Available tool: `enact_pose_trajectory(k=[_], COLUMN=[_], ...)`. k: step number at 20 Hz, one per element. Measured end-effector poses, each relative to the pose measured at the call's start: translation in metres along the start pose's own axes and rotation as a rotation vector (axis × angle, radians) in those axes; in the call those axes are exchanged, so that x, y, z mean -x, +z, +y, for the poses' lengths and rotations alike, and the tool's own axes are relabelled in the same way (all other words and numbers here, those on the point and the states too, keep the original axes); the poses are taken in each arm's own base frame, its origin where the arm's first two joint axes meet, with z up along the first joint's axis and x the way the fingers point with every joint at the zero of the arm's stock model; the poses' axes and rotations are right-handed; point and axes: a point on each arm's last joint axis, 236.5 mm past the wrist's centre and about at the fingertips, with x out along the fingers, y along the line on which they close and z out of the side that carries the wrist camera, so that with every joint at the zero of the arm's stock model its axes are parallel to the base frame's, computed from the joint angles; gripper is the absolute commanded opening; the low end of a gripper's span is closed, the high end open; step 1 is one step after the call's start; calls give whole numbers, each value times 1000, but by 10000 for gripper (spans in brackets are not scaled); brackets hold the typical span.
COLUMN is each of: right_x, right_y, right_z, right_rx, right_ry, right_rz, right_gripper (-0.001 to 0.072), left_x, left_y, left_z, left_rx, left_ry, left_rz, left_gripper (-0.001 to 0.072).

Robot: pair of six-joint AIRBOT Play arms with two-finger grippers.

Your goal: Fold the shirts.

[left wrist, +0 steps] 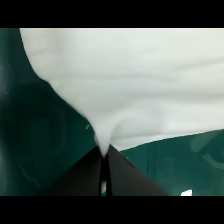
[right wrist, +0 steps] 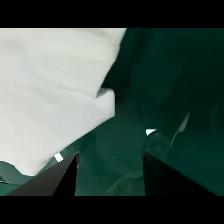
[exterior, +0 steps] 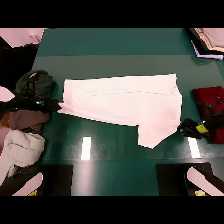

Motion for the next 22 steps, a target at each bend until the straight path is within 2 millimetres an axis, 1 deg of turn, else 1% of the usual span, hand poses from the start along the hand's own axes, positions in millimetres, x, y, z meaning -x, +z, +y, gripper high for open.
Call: enact_pose_trajectory(k=[2,5,6,7,9,10,11,12,15,17,18,22], right_x=[-9,-15,-15,-16,-17,-18,-19,-21,-23,-15,-6,45], right_y=[2,11,14,17,22,22,24,23,19,14,11,-5], right_z=[1,7,9,11,17,19,22,25,26,23,22,20], right_rx=[-13,-32,-38,-42,-39,-32,-20,-6,54,107,136,222], right_ry=[18,51,64,72,89,91,88,86,43,-7,-34,-140], right_rz=[-28,-77,-91,-108,-127,-129,-137,-133,-116,-95,-92,-124], right_gripper=[433,424,346,310,309,266,69,28,27,27,27,27], left_x=[0,0,0,0,0,0,0,0,1,4,7,29], left_y=[-1,-2,-3,-3,-3,-4,-4,-5,-8,-13,-17,-32], left_z=[0,-1,-1,-1,-1,-2,-2,-2,-3,-5,-7,-19], left_rx=[0,0,0,0,4,6,7,8,9,5,-2,-39], left_ry=[-1,-2,-3,-3,-4,-7,-8,-9,-13,-16,-18,-31], left_rz=[4,11,13,13,15,16,18,23,36,54,66,89], left_gripper=[25,25,25,25,25,25,25,25,24,24,24,25])
